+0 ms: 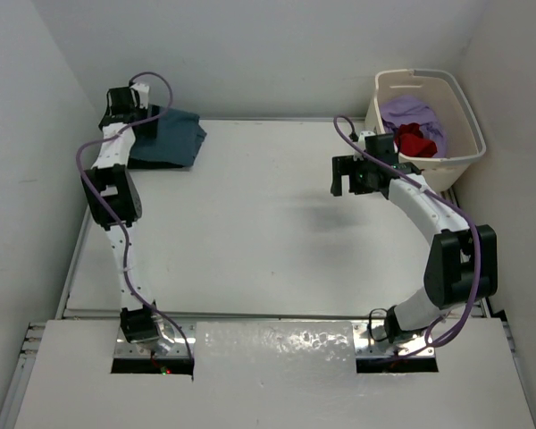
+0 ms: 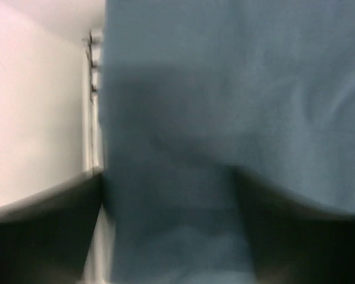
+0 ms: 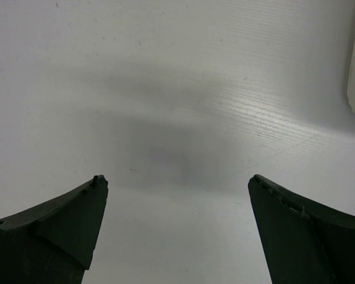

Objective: Fold and stack the t-shirts
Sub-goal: Put the neatly folded tshirt into the corner of the board with the left arm

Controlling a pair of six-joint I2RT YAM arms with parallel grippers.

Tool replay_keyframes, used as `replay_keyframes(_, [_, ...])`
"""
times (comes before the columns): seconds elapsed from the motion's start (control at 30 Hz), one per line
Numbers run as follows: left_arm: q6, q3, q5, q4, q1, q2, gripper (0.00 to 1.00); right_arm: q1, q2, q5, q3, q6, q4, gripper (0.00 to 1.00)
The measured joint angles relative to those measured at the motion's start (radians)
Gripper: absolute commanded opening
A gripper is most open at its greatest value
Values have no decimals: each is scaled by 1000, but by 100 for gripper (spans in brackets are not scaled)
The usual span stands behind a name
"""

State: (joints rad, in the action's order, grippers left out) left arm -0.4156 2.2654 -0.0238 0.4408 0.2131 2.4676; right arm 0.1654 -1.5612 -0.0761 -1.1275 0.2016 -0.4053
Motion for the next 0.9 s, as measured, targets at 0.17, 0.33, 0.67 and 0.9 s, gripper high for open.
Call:
replay_keyframes(0.17, [87,9,-64,4,25,22,100,0,0,7,0,0,-25,99])
replay_keyframes(0.33, [180,14,-87,-4,57,-13,100,0,8,14,0,0,-26,99])
replay_keyframes(0.67, [450,-40,51,24,70,-315,100,0,118,37,0,2,-25,99])
replay_keyframes(0.9, [681,-592,25,-4,-3,-837,100,0,207,69,59,29,-13,99])
